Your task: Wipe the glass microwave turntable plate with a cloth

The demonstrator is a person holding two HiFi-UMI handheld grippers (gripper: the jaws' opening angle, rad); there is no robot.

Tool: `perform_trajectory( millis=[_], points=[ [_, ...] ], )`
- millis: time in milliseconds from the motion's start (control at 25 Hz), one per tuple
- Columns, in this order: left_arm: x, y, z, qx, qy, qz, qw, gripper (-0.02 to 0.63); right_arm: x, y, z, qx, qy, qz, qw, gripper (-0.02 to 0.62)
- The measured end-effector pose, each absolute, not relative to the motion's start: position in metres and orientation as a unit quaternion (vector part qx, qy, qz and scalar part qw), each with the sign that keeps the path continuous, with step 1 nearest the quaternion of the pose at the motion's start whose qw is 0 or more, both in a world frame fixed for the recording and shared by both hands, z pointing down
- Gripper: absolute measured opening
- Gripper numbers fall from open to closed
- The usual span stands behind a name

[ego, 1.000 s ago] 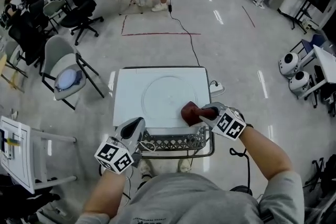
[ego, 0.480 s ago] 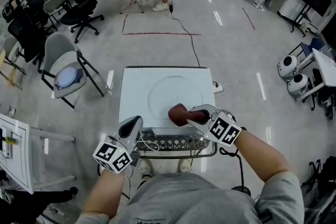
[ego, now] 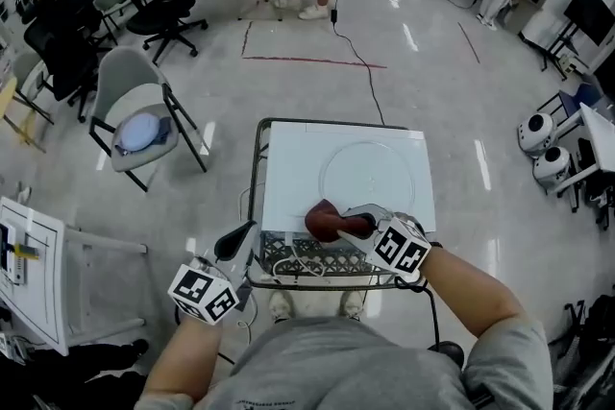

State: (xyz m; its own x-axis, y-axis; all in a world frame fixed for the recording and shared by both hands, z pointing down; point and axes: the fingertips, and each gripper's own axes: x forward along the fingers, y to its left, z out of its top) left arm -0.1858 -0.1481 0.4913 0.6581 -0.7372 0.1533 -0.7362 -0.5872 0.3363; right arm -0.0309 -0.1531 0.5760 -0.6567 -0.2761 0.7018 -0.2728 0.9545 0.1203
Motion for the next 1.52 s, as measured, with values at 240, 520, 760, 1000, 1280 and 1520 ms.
perform_trajectory(
  millis=[240, 520, 760, 1000, 1280, 1520],
  points=[
    [-0.152, -0.144, 0.494, 0.896, -0.397, -0.001, 0.198, 0.0, 0.018, -0.147, 0.582, 0.171, -0.901, 0.017, 0.398, 0.083],
    [-0.059, -0.133, 0.493, 0.901, -0.385, -0.008, 0.198, 0.0, 0.112, -0.137, 0.584, 0.184, -0.901, 0.027, 0.393, 0.083],
    [0.012, -0.128, 0.497, 0.902, -0.383, -0.008, 0.198, 0.0, 0.197, -0.135, 0.588, 0.195, -0.891, 0.029, 0.408, 0.083],
    [0.034, -0.131, 0.486, 0.907, -0.375, -0.004, 0.189, 0.0, 0.223, -0.14, 0.561, 0.231, -0.906, 0.053, 0.352, 0.083],
    [-0.011, -0.151, 0.449, 0.911, -0.378, -0.015, 0.163, 0.0, 0.198, -0.156, 0.486, 0.309, -0.92, 0.057, 0.233, 0.083],
    [-0.062, -0.167, 0.391, 0.918, -0.376, -0.026, 0.126, 0.0, 0.187, -0.166, 0.407, 0.403, -0.905, 0.03, 0.134, 0.083]
  ],
)
